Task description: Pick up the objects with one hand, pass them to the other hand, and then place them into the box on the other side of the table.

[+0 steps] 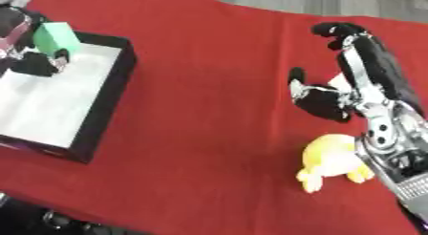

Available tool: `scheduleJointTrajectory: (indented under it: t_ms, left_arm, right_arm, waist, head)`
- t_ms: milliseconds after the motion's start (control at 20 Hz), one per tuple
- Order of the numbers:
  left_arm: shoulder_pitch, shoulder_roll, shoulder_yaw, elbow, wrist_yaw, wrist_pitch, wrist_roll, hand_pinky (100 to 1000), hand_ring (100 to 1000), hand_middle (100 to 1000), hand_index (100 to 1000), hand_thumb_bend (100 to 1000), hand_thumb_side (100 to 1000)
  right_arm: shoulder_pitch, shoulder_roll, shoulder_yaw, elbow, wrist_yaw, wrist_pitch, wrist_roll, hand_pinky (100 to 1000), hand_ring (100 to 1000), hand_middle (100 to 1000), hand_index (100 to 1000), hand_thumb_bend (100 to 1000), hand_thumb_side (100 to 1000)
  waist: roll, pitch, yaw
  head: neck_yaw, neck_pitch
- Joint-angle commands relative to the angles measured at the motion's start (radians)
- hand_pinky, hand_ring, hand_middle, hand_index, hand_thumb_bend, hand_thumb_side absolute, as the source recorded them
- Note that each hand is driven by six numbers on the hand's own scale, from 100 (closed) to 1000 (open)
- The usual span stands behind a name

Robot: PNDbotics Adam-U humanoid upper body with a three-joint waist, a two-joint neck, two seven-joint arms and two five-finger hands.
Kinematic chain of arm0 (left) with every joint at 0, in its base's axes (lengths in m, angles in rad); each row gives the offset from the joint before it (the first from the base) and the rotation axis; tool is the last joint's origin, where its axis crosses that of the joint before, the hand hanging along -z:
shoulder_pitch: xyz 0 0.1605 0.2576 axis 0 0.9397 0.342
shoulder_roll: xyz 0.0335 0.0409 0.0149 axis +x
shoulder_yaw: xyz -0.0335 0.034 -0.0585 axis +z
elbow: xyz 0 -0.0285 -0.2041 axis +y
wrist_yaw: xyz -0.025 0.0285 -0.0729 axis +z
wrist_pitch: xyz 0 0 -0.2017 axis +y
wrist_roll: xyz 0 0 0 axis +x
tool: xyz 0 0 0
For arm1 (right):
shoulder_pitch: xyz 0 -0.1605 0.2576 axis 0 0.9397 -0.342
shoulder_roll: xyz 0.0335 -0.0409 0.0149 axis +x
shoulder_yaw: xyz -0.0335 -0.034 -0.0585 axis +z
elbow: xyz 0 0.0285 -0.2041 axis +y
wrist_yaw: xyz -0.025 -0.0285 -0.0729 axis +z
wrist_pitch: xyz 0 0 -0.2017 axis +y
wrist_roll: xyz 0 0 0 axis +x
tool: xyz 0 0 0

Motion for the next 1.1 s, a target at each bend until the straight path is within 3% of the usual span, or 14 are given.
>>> scheduleJointTrajectory:
  t_ms: [50, 150, 350, 450, 700, 850, 950, 1000, 1050, 1100]
  left_arm:
    - [-0.004, 0.025, -0.003, 0.023, -0.050, -0.023, -0.045, 844, 797, 797, 877, 351, 593]
    - [-0.007, 0.022, -0.002, 0.035, -0.111, -0.045, -0.113, 904, 822, 807, 900, 385, 862]
    - [-0.017, 0.014, 0.014, 0.039, -0.200, -0.070, -0.214, 949, 841, 812, 912, 415, 977]
    - [-0.020, 0.012, 0.023, 0.035, -0.215, -0.070, -0.232, 964, 848, 812, 908, 415, 985]
    - [-0.019, 0.013, 0.031, 0.025, -0.218, -0.069, -0.251, 985, 854, 809, 897, 468, 674]
    - [-0.020, 0.014, 0.036, 0.018, -0.215, -0.064, -0.247, 970, 842, 794, 885, 436, 577]
    - [-0.021, 0.012, 0.043, 0.007, -0.212, -0.052, -0.235, 959, 828, 775, 871, 363, 477]
    - [-0.022, 0.009, 0.049, -0.003, -0.204, -0.044, -0.228, 958, 815, 757, 864, 219, 377]
    - [-0.023, 0.006, 0.058, -0.017, -0.187, -0.033, -0.220, 950, 806, 750, 860, 136, 278]
    - [-0.024, 0.005, 0.067, -0.035, -0.168, -0.021, -0.206, 947, 803, 750, 859, 109, 274]
  right_arm:
    - [-0.013, -0.020, -0.012, -0.016, -0.006, 0.001, -0.009, 851, 843, 837, 858, 176, 100]
    - [-0.012, -0.020, -0.012, -0.016, -0.008, 0.002, -0.012, 851, 842, 837, 858, 173, 100]
    - [-0.010, -0.023, -0.011, -0.016, -0.010, 0.003, -0.018, 850, 841, 836, 858, 168, 100]
    - [-0.010, -0.025, -0.010, -0.016, -0.011, 0.003, -0.019, 850, 840, 835, 858, 166, 100]
    - [-0.010, -0.028, -0.010, -0.016, -0.015, 0.004, -0.022, 849, 838, 834, 857, 158, 100]
    - [-0.009, -0.030, -0.010, -0.016, -0.017, 0.005, -0.024, 849, 837, 833, 857, 157, 100]
    - [-0.007, -0.032, -0.011, -0.016, -0.017, 0.006, -0.025, 848, 837, 832, 857, 153, 100]
    - [-0.007, -0.033, -0.013, -0.016, -0.018, 0.006, -0.025, 848, 837, 832, 856, 151, 100]
    - [-0.006, -0.035, -0.015, -0.016, -0.018, 0.006, -0.026, 848, 837, 832, 857, 149, 100]
    - [-0.006, -0.039, -0.016, -0.016, -0.017, 0.006, -0.027, 848, 837, 832, 857, 149, 100]
  waist:
    - [-0.009, -0.019, -0.002]
    - [-0.008, -0.019, -0.003]
    - [-0.006, -0.020, -0.001]
    - [-0.005, -0.021, 0.001]
    - [-0.003, -0.024, 0.003]
    - [-0.003, -0.025, 0.004]
    - [-0.002, -0.027, 0.004]
    - [-0.002, -0.028, 0.004]
    - [-0.002, -0.029, 0.005]
    - [-0.002, -0.030, 0.005]
  head:
    - [0.004, -0.001]
    - [0.004, -0.001]
    - [0.001, 0.000]
    - [-0.002, 0.001]
    - [-0.002, 0.001]
    - [-0.002, 0.002]
    - [-0.004, 0.002]
    - [-0.007, 0.003]
    - [-0.012, 0.005]
    - [-0.019, 0.007]
